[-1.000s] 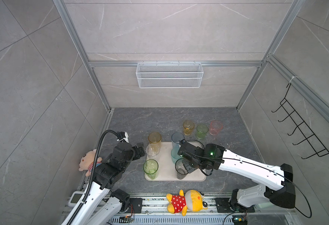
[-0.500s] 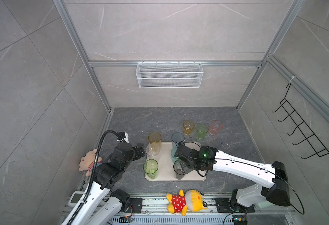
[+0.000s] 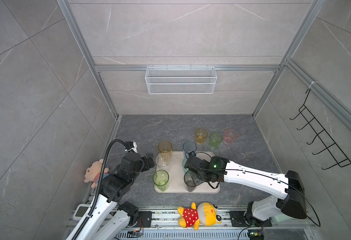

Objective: Place the glasses into the tray
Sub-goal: Place the glass on the tray.

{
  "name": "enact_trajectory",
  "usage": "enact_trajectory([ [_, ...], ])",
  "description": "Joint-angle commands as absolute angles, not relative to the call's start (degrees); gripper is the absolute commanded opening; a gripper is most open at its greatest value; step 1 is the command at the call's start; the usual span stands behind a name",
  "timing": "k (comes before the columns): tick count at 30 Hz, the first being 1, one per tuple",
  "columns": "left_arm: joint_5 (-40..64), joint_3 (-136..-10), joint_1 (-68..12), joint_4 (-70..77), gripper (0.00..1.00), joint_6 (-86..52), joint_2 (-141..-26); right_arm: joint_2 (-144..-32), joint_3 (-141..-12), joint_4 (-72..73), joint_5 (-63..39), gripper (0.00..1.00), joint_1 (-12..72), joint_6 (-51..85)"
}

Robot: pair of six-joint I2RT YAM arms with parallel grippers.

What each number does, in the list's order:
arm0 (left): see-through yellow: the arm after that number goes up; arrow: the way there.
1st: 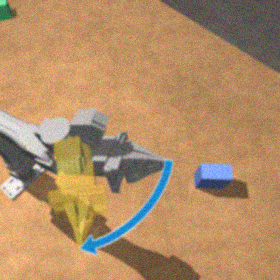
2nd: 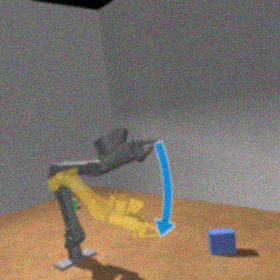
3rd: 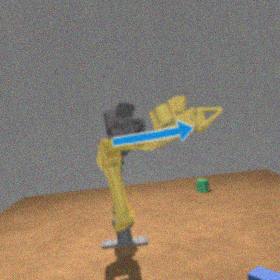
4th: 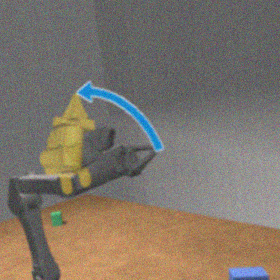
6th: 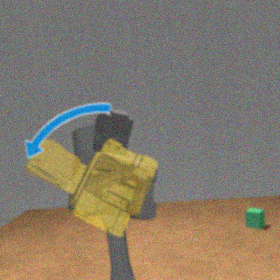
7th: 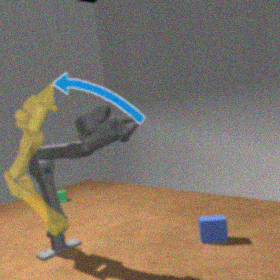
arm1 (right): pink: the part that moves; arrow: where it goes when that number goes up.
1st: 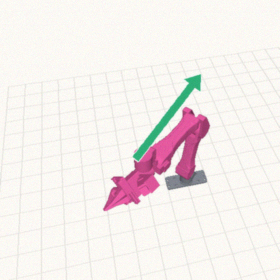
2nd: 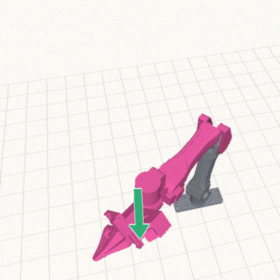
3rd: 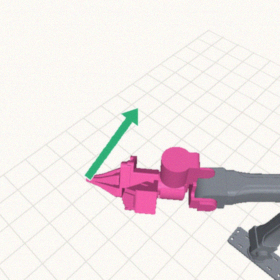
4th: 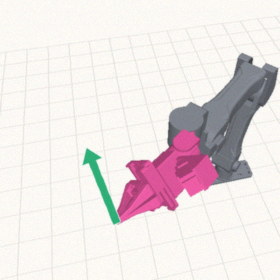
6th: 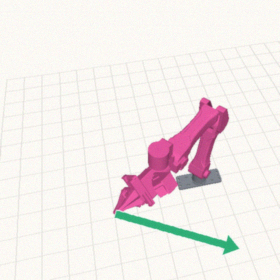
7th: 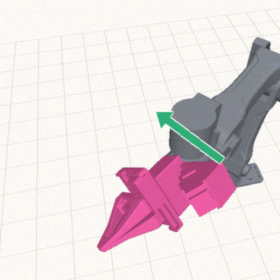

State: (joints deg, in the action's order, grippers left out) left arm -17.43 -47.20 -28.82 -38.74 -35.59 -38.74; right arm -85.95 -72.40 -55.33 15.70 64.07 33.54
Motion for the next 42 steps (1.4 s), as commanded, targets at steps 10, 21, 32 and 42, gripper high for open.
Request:
enact_trajectory([
  [10, -17.57, -47.20, -28.51, -39.05, 0.95, -36.20, -37.45, -87.59, -71.46, -53.09, 16.53, 0.00, 64.43, 35.24],
  [21, -17.54, -46.93, -28.49, -39.03, 0.95, -36.35, -37.23, -88.57, -71.32, -53.26, 16.27, 0.16, 64.42, 35.67],
  [32, -17.56, -47.63, -28.53, -39.20, 0.95, -36.23, -37.57, -88.68, -72.86, -54.26, 15.73, 0.36, 64.42, 35.62],
  [42, -17.49, -48.43, -28.48, -38.50, 0.95, -35.86, -38.85, -85.33, -77.84, -57.89, 15.45, 0.58, 64.42, 34.75],
])
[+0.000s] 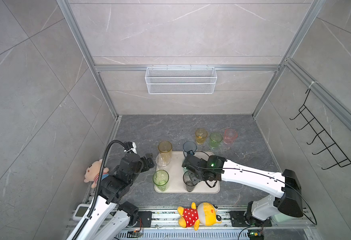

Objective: Place the glasses into the tray
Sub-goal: Place the glass on the tray.

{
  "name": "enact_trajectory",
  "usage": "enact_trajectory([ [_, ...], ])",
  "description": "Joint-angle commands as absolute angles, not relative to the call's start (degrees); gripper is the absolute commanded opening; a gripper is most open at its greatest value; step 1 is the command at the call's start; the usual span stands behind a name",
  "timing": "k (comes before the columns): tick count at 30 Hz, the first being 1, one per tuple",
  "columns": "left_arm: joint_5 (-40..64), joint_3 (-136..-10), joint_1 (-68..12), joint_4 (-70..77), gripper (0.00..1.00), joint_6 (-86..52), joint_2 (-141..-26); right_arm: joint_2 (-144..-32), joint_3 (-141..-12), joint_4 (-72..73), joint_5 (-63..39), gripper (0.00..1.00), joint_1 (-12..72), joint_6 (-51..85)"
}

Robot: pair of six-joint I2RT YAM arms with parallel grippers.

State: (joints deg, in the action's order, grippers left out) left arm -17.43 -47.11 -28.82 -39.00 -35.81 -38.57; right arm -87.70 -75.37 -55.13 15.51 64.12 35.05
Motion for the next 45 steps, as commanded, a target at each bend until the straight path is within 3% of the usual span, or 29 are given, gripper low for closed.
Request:
enact_trajectory([
  [1, -17.56, -48.43, -28.56, -38.44, 0.95, -35.79, -38.98, -84.79, -78.44, -58.29, 15.47, 0.61, 64.45, 34.47],
  [8, -17.65, -48.43, -28.48, -37.98, 0.95, -35.37, -39.24, -82.01, -83.05, -61.52, 18.25, 0.67, 64.42, 32.01],
  [20, -17.23, -47.81, -28.55, -35.89, 0.95, -35.48, -40.65, -79.98, -89.02, -61.97, 32.85, 0.82, 63.46, 28.75],
  [45, -25.05, -54.19, -28.43, -30.46, 1.00, -19.41, -49.46, -88.90, -92.99, -42.33, 26.17, 0.91, 36.01, 15.91],
])
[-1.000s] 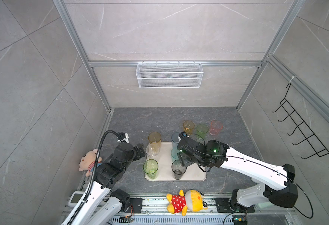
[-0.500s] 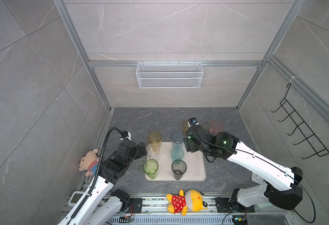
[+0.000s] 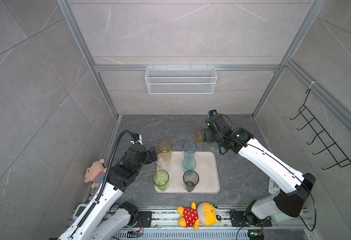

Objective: Place the glasses into the tray
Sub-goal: Place the glass on the tray, then pick up the glass from the top-center of the table.

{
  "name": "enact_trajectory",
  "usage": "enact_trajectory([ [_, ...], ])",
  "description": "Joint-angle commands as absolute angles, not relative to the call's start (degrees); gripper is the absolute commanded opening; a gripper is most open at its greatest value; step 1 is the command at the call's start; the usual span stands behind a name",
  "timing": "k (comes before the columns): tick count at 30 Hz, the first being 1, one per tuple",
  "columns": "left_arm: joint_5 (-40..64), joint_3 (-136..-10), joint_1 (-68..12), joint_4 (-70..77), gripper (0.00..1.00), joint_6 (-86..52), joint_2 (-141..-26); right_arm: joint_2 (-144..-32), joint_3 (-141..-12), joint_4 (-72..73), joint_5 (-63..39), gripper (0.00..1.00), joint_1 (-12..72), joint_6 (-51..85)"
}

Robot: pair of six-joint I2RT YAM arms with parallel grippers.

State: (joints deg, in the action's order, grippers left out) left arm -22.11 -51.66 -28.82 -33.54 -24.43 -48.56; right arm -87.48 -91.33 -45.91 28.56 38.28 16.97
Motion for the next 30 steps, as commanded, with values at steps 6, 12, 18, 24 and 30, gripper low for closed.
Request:
enact_trajectory([
  [6, -26.81, -54.97, -27.82, -29.38, 1.00, -16.97, -52.42, -95.19, -96.24, -41.80, 18.89, 0.91, 28.75, 16.64],
  [12, -26.28, -55.28, -27.42, -29.27, 1.00, -17.39, -53.61, -103.28, -102.57, -44.35, 12.94, 0.88, 23.72, 17.14],
  [18, -25.50, -55.00, -27.27, -30.00, 1.00, -18.48, -52.50, -111.42, -109.76, -47.85, 6.62, 0.87, 20.44, 16.70],
  [24, -23.67, -55.11, -27.32, -31.58, 1.00, -19.23, -50.88, -117.87, -115.58, -51.14, 5.88, 0.84, 19.75, 15.13],
  [30, -22.53, -54.45, -27.33, -32.58, 1.00, -20.51, -48.65, -123.02, -119.97, -53.51, 2.22, 0.79, 19.83, 15.05],
])
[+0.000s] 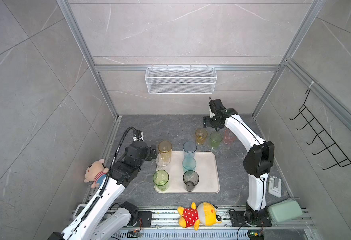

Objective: Place the glasses into the tray
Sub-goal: Pick up the glass from the top-center of the table.

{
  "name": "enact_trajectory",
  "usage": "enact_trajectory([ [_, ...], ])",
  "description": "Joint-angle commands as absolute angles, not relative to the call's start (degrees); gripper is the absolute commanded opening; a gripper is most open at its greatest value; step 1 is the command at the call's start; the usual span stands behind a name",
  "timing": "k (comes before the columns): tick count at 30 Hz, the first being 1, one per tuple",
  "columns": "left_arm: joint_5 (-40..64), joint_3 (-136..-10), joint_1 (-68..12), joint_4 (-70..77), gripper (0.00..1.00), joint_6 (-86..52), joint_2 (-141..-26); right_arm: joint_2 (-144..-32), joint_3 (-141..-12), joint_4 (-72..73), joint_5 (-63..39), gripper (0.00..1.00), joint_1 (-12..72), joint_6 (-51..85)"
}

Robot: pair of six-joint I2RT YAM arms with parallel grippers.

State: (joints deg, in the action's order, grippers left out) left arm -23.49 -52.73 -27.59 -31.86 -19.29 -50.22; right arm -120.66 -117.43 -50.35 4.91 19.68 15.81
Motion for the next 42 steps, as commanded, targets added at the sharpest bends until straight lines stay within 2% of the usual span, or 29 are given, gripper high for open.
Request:
enact_trajectory([
  [1, -22.13, -54.36, -27.33, -32.86, 1.00, -20.88, -48.28, -123.87, -120.78, -53.98, 1.84, 0.78, 19.84, 14.79],
  [18, -19.69, -54.98, -27.31, -35.00, 1.00, -22.20, -45.63, -136.83, -135.05, -62.88, 1.85, 0.64, 19.84, 11.97],
  [42, -18.72, -54.47, -27.33, -34.89, 1.00, -22.78, -46.06, -140.78, -137.17, -64.16, 0.32, 0.43, 19.92, 11.91],
])
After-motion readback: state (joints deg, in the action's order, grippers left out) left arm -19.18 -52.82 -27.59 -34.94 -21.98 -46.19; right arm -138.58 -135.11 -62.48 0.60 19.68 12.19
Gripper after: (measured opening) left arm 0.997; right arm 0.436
